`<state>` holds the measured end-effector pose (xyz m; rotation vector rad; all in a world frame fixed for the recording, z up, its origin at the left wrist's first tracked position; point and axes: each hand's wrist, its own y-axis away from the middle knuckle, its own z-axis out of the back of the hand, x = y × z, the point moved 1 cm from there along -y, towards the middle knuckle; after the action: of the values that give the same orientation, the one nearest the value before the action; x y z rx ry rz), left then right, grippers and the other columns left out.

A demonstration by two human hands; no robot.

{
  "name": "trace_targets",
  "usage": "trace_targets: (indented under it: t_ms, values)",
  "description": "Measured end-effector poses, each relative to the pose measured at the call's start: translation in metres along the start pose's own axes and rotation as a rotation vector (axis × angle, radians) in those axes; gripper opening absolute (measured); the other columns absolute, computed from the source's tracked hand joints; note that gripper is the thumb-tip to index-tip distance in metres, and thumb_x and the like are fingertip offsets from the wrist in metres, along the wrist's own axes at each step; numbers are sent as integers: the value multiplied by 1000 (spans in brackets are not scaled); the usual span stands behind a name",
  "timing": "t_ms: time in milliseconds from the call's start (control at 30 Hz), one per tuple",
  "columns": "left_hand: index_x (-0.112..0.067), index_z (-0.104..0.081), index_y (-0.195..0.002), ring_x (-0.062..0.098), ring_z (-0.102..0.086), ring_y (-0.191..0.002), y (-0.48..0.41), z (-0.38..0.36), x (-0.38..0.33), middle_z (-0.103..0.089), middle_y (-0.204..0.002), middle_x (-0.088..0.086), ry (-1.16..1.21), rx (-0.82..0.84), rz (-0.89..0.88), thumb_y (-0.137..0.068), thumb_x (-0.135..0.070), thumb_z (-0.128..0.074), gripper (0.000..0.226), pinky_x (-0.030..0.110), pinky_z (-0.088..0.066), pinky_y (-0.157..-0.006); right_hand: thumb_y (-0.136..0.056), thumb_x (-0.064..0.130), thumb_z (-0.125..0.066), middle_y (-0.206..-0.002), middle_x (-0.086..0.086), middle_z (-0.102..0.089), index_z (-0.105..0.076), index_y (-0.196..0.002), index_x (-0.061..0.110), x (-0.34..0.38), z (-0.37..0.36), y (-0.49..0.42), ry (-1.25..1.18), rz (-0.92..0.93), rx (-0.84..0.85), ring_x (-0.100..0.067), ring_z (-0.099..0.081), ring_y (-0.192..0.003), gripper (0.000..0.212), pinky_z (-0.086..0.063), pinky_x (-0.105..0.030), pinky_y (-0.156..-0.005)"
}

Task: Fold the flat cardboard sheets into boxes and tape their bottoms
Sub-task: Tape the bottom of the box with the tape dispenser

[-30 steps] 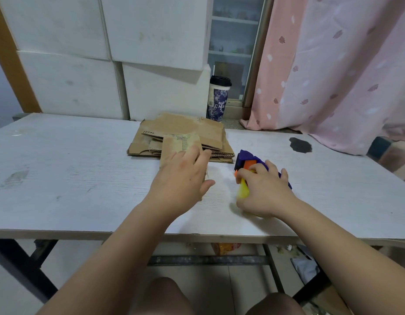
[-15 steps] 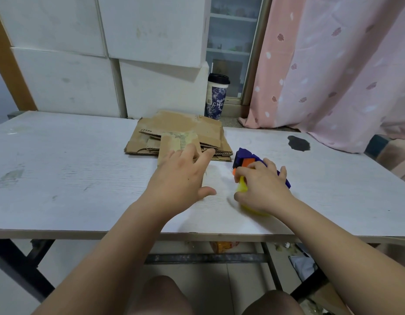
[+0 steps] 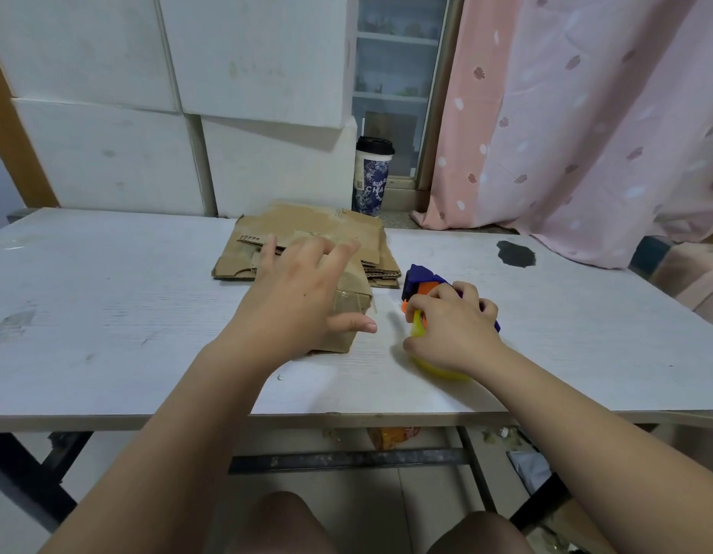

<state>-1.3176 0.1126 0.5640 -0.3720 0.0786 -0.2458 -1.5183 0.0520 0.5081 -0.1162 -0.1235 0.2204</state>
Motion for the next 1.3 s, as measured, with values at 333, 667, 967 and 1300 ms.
trace_targets:
  t_ms: [333,667,967,1300]
  values:
    - [-27,-34,-139,22,-40,-127,11,-13,-13,-42,-138,-1,-101,-92,141,-78,-72,-16,79,52,-4,-113,-73,53,-58,-126,4,-46,-51,-115,43,0,6,0,44,-10,-37,-28,-38,-119,44,-28,-43,-94]
    - [-4,-66,-93,23,-57,-73,29,-20,-53,-62,-84,10,273,-672,-80,-90,-23,-50,25,31,-46,-67,-74,45,-64,-105,8,-49,-56,-92,48,-6,21,1,-284,-18,-69,-24,-49,-106,20,-40,-40,-89]
    - [-27,-62,-122,1,-59,-95,13,-70,-89,-56,-100,-21,1169,-196,327,-81,-27,-72,42,13,-47,-82,-71,25,-75,-94,3,-65,-70,-91,27,-33,46,11,-949,117,185,-9,-58,-86,21,-42,-26,-72]
    - [-36,-68,-77,-9,-49,-65,-6,-57,-110,-49,-82,-11,1267,-229,345,-81,-18,-71,18,3,-36,-57,-75,34,-66,-104,7,-68,-67,-101,26,-53,46,14,-1043,179,306,-7,-63,-94,27,-46,-26,-79]
